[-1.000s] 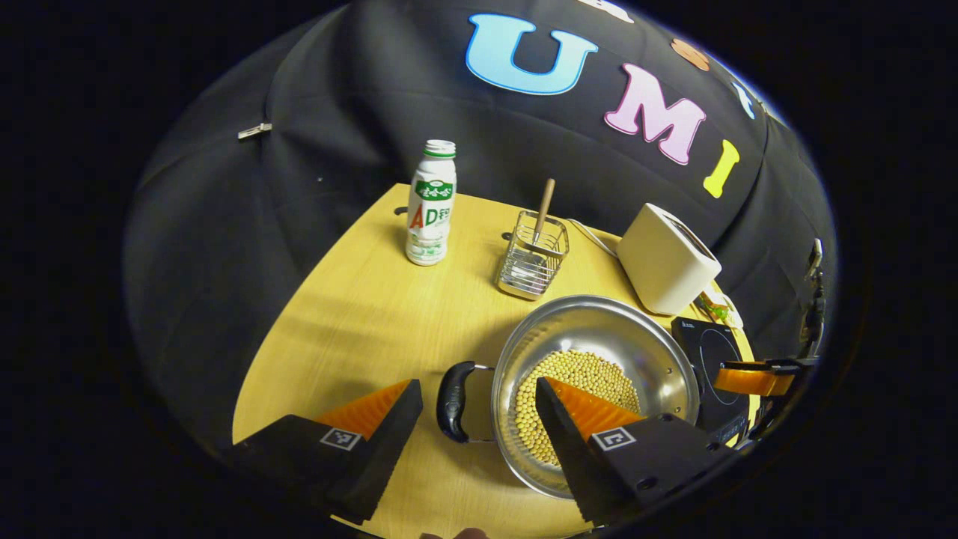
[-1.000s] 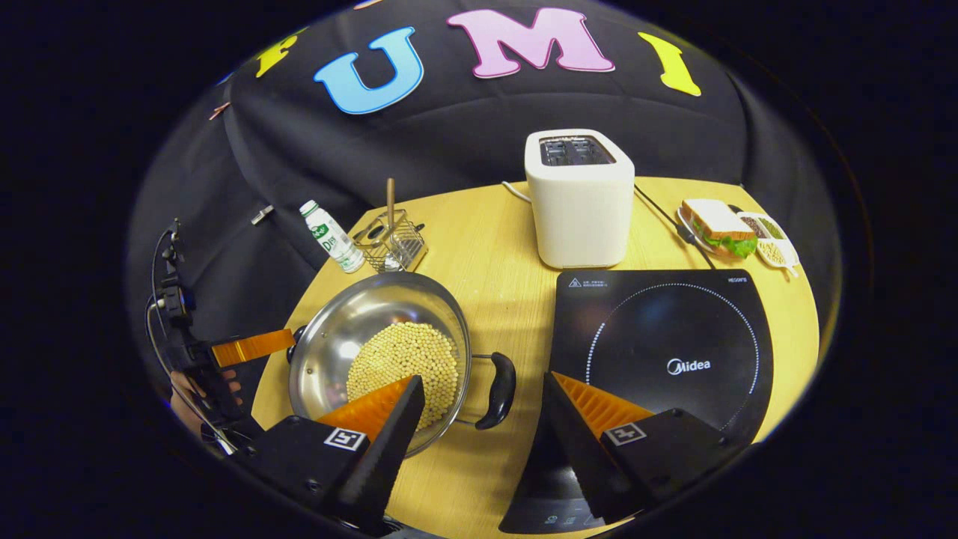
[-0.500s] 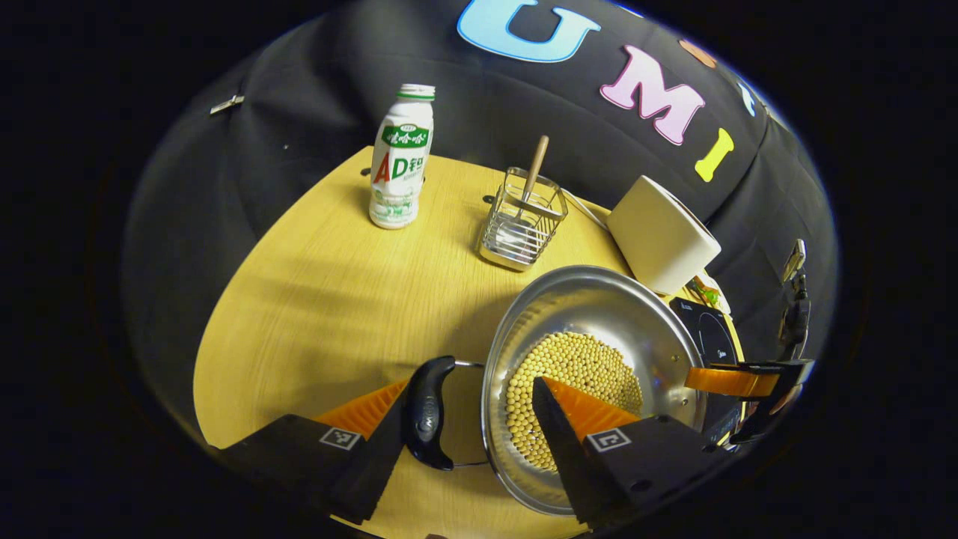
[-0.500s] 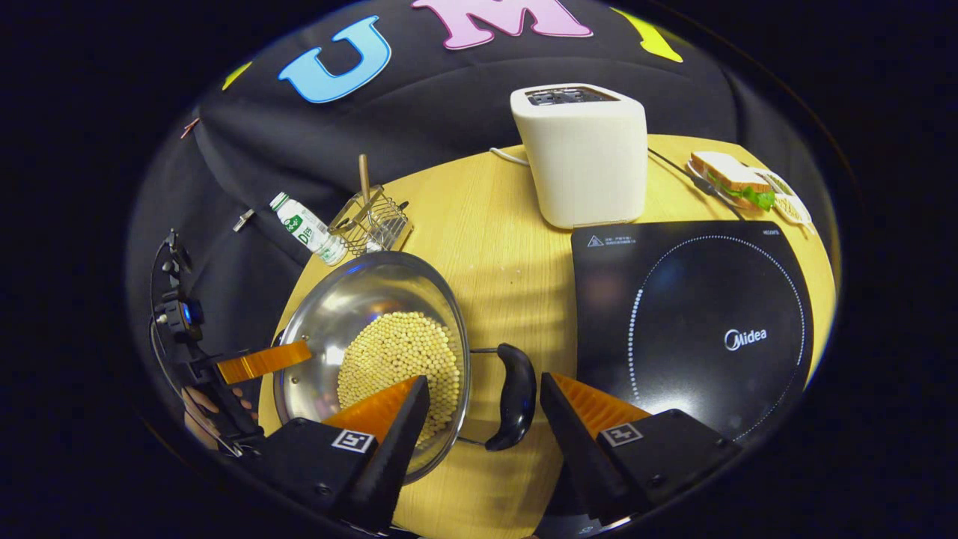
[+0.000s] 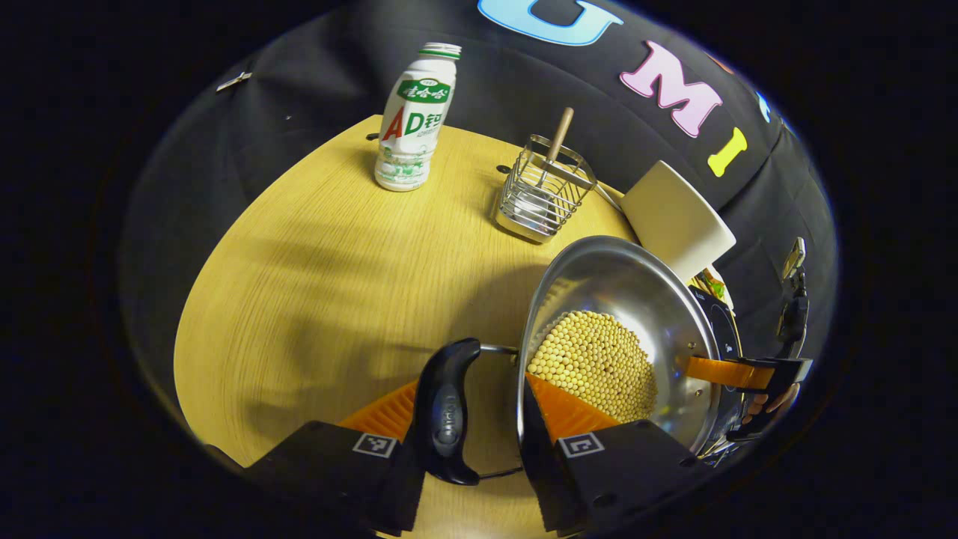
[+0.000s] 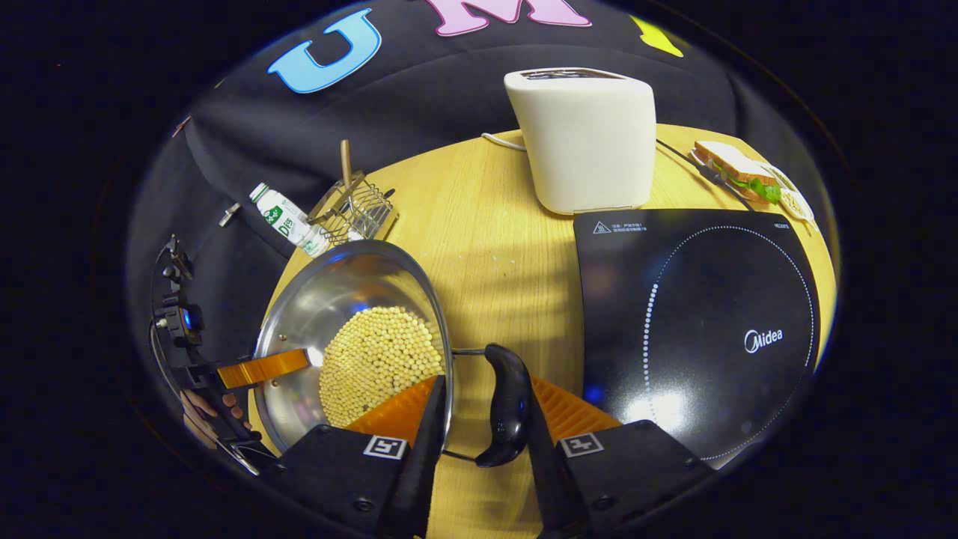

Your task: First push the handle of the pot to place it horizontally, then grasp the pot with both hands and set it on the induction cooktop.

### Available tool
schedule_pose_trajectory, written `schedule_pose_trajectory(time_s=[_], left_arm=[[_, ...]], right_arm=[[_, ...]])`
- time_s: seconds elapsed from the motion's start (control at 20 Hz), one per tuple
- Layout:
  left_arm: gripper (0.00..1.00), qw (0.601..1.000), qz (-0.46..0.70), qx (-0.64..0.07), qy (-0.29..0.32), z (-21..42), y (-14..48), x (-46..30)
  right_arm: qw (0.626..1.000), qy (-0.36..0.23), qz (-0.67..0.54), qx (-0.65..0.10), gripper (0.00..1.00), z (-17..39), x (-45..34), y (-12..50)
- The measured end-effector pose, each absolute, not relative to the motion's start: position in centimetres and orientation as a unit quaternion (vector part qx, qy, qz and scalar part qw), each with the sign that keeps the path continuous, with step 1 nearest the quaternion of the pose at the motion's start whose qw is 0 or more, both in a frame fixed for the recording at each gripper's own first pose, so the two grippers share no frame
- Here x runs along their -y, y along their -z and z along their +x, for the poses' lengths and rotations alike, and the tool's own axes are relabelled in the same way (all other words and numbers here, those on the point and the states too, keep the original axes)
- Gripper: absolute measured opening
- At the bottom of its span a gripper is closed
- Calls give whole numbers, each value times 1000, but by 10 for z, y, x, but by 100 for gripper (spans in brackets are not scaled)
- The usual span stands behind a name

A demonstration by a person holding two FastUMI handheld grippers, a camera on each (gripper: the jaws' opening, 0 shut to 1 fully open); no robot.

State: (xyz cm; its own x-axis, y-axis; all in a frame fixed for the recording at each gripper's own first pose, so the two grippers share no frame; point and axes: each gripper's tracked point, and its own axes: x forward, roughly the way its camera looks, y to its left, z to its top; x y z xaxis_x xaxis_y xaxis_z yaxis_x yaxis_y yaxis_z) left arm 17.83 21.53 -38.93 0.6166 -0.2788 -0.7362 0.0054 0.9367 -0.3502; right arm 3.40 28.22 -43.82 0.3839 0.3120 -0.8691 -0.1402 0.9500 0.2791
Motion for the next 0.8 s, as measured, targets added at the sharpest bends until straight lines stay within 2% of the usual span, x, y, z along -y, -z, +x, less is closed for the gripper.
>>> schedule_pose_trajectory(time_s=[0.2, 0.3, 0.55, 0.8], left_arm=[[63, 884, -155, -434, 75, 178, 389, -216], [60, 883, -156, -437, 71, 174, 390, -215], [58, 887, -154, -432, 52, 159, 384, -217], [57, 896, -147, -417, 48, 145, 350, -210]], right_arm=[[819, -128, 102, -550, 56, 32, -282, 438], [818, -131, 104, -550, 46, 34, -285, 443], [812, -141, 87, -560, 47, 21, -282, 436], [817, -156, 90, -548, 47, 18, -277, 405]])
